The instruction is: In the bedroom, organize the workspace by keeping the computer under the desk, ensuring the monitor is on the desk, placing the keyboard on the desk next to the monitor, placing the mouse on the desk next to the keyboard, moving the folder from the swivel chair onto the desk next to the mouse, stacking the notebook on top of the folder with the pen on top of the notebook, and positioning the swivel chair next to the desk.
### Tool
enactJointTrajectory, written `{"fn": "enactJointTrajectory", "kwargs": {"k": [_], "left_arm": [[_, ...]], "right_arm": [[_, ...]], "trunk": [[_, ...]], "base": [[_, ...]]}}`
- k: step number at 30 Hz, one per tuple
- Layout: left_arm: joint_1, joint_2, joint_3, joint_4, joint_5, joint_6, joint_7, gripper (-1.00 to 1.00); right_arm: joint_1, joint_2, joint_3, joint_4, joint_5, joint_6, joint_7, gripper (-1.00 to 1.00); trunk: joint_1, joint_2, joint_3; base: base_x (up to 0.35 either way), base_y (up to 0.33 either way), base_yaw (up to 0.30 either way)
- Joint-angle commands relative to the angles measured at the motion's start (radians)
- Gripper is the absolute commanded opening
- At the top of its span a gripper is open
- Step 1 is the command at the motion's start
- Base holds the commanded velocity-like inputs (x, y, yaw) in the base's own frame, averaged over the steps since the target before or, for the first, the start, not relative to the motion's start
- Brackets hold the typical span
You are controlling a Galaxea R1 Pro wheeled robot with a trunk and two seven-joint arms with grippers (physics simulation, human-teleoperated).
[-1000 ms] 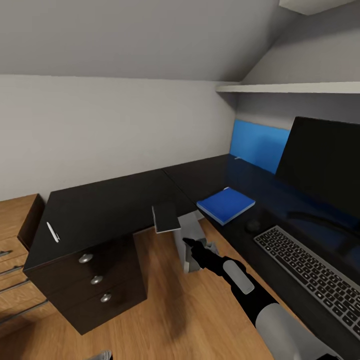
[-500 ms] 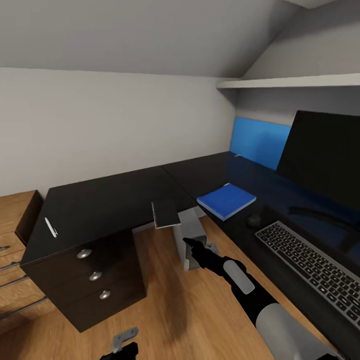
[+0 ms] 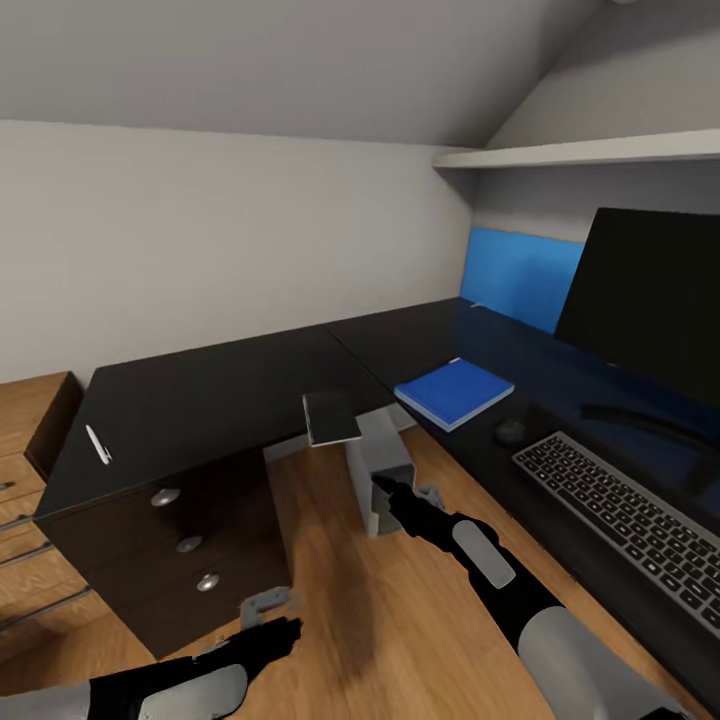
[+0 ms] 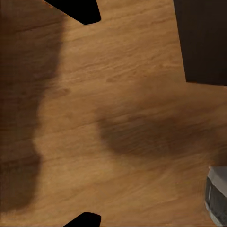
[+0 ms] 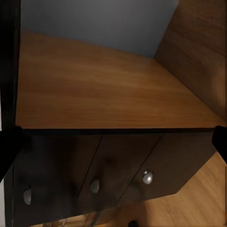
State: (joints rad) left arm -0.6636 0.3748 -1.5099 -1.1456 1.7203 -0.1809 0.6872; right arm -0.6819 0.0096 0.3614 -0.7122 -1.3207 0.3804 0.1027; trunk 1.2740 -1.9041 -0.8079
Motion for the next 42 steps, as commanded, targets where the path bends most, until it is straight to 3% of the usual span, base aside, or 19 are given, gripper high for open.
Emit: {"fn": "enactJointTrajectory", "kwargs": {"k": [1,2,4,9,15,24,38,39,42], "left_arm": [[-0.002,0.028,0.015,-0.034,0.007,0.003,0.018,1.00],[-0.004,0.088,0.052,-0.090,0.008,0.023,0.048,1.00],[-0.005,0.139,0.073,-0.108,0.009,0.034,0.066,1.00],[-0.005,0.172,0.085,-0.083,0.009,0.041,0.078,1.00],[-0.005,0.174,0.080,-0.076,0.010,0.044,0.082,1.00],[-0.005,0.168,0.015,-0.056,0.009,0.043,0.085,1.00],[-0.005,0.145,-0.016,-0.021,0.008,0.043,0.084,1.00],[-0.005,0.143,-0.018,-0.022,0.008,0.042,0.084,1.00],[-0.005,0.141,-0.018,-0.022,0.008,0.042,0.084,1.00]], "right_arm": [[-0.001,0.000,0.001,0.000,-0.003,0.001,0.002,1.00],[-0.001,0.000,0.002,0.000,-0.003,0.001,0.002,1.00],[-0.001,0.000,0.002,0.000,-0.003,0.000,0.002,1.00],[-0.001,-0.002,0.002,-0.006,-0.004,0.001,0.002,1.00],[0.000,-0.022,0.007,-0.103,0.013,0.002,0.001,1.00],[0.003,-0.031,0.010,-0.209,0.061,0.006,-0.001,1.00],[0.004,-0.047,0.000,-0.218,0.068,-0.003,-0.001,1.00],[0.004,-0.046,-0.010,-0.210,0.065,-0.042,-0.003,1.00],[0.004,-0.046,-0.019,-0.187,0.063,-0.060,-0.004,1.00]], "trunk": [[0.004,-0.008,-0.004],[0.008,-0.015,-0.007],[0.015,-0.029,-0.014],[0.027,-0.050,-0.023],[0.027,-0.050,-0.023],[0.027,-0.050,-0.023],[0.027,-0.050,-0.023],[0.027,-0.050,-0.023],[0.027,-0.050,-0.023]], "base": [[0.000,0.000,0.000],[0.000,0.000,0.000],[0.000,0.000,0.000],[0.000,0.000,0.000],[0.000,0.000,0.044],[0.000,0.000,0.236],[0.025,0.000,0.087],[0.057,0.000,0.000],[0.028,0.000,0.000]]}}
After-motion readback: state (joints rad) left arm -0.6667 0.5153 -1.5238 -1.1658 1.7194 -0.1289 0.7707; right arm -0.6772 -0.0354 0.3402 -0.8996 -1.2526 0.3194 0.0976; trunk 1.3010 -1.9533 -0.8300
